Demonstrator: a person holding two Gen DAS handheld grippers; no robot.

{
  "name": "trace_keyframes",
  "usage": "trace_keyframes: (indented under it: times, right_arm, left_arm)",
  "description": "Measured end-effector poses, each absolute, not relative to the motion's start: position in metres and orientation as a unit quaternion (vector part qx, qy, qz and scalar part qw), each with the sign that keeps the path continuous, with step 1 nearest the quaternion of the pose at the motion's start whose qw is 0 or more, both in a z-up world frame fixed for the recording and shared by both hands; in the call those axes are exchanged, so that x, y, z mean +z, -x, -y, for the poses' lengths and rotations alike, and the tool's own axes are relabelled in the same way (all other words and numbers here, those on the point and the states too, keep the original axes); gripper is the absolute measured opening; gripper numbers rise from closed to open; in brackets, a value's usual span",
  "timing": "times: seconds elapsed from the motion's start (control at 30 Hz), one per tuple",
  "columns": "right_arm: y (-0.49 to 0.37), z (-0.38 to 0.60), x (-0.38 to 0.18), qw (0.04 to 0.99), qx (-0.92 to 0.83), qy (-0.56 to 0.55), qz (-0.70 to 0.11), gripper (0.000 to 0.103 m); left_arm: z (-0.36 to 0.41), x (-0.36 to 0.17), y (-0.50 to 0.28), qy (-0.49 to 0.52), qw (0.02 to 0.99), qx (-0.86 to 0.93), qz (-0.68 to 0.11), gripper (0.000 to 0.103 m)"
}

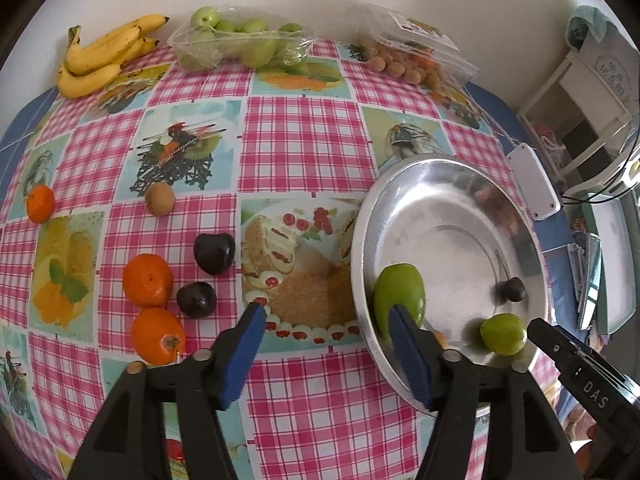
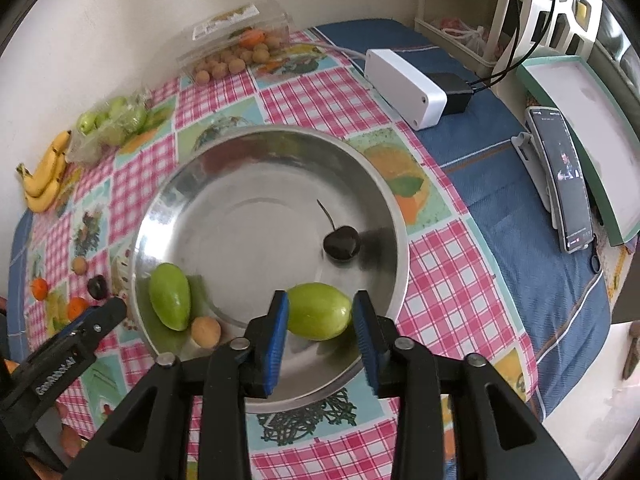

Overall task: Organize fruits
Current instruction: 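Withdraw both tools from the steel bowl toward the loose oranges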

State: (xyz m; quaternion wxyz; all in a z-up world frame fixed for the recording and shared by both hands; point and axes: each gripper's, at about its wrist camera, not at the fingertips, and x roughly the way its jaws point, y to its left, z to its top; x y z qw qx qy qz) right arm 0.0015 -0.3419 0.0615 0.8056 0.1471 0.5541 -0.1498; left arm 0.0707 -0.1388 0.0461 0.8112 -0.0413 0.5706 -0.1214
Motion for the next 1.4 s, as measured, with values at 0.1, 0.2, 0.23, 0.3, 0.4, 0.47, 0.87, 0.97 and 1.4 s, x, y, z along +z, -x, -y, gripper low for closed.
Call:
trace_keyframes:
  times: [0.1,0.2,0.23,0.3,0.4,0.47,0.87,0.97,1.4]
  right_arm:
    - [-0.003,0.342,0.058,0.805,-0.15,-0.143,-0.557,0.05]
    - [-0.003,0.343,0.057,0.804,-0.151,-0.144,-0.557,0.057]
    - [-0.003,0.343,0.057,0.804,-0.151,-0.143,-0.557,0.059]
    - [-0.003,0.343,0.056,0.803,-0.152,-0.143,-0.557,0.062]
    - [-0.004,0.344,0.055,0.803,-0.153,-0.146,-0.558,0.068]
    - [-0.004,0.344,0.054,0.803,-0.154,-0.149,-0.556,0.069]
    - [-0.002,0.344,0.056,0.809,-0.15,-0.149,-0.548,0.098]
    - [-0.001,0.343,0.058,0.812,-0.152,-0.147,-0.544,0.101]
    - [0.001,0.327,0.07,0.817,-0.155,-0.145,-0.537,0.101]
  left_arm:
    - [0.14,0.044,-0.071,0.03,0.813,-0.113,-0.57,0.076]
    - [0.138,0.043,-0.071,0.03,0.813,-0.11,-0.571,0.078]
    - [0.138,0.042,-0.071,0.03,0.813,-0.108,-0.571,0.08]
    - [0.137,0.041,-0.071,0.028,0.814,-0.101,-0.571,0.085]
    - [0.136,0.039,-0.072,0.027,0.815,-0.094,-0.571,0.092]
    - [0.135,0.039,-0.073,0.026,0.815,-0.089,-0.572,0.097]
    - [0.133,0.038,-0.072,0.013,0.819,-0.071,-0.57,0.103]
    - [0.132,0.041,-0.07,0.012,0.82,-0.07,-0.567,0.103]
    - [0.111,0.06,-0.064,0.015,0.825,-0.065,-0.561,0.103]
